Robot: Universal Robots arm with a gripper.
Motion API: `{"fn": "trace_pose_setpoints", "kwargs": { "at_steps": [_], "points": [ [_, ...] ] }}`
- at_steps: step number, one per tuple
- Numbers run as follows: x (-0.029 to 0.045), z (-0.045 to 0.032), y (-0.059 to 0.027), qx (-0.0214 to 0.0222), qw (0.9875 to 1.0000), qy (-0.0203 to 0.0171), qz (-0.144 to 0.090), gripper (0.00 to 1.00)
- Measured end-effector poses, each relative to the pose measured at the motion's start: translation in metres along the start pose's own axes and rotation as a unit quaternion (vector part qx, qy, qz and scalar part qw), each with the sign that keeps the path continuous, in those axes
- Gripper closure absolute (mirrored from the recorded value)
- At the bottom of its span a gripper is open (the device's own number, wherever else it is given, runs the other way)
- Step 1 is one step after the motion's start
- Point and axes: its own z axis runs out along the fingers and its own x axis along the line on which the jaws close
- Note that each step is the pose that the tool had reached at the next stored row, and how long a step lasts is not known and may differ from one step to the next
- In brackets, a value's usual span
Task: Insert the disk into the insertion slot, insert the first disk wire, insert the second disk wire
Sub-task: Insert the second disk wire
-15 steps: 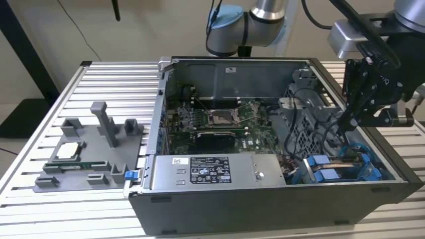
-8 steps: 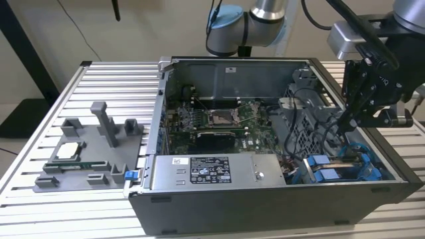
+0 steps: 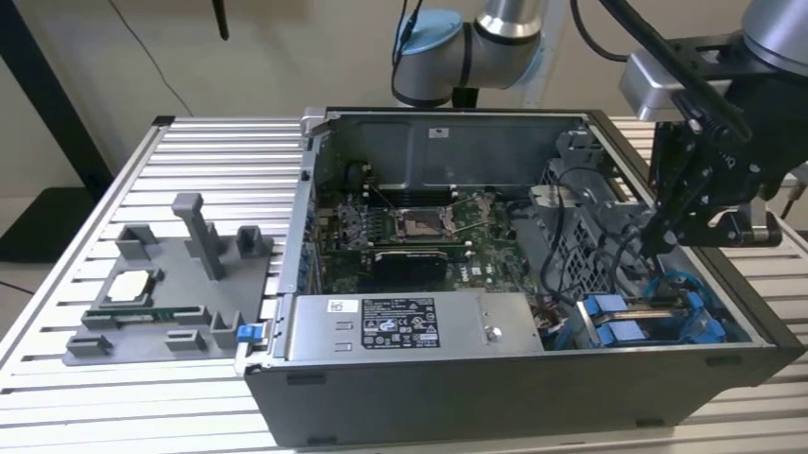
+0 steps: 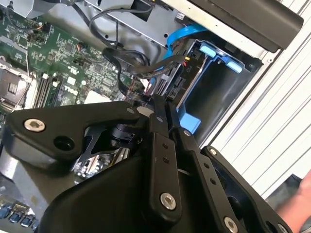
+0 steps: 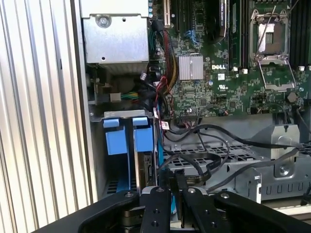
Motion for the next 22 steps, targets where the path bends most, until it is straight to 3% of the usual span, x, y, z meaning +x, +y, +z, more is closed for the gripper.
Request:
{"fn": "trace_pose_setpoints", "kwargs": {
  "at_steps": [5, 22],
  "points": [
    [0.0004, 0.0031, 0.0002, 0.0031, 1.0000, 0.0021, -0.001, 1.00],
    [0.0012, 0.0088, 0.0005, 0.0060, 1.0000, 0.0038, -0.001, 1.00]
  ]
}}
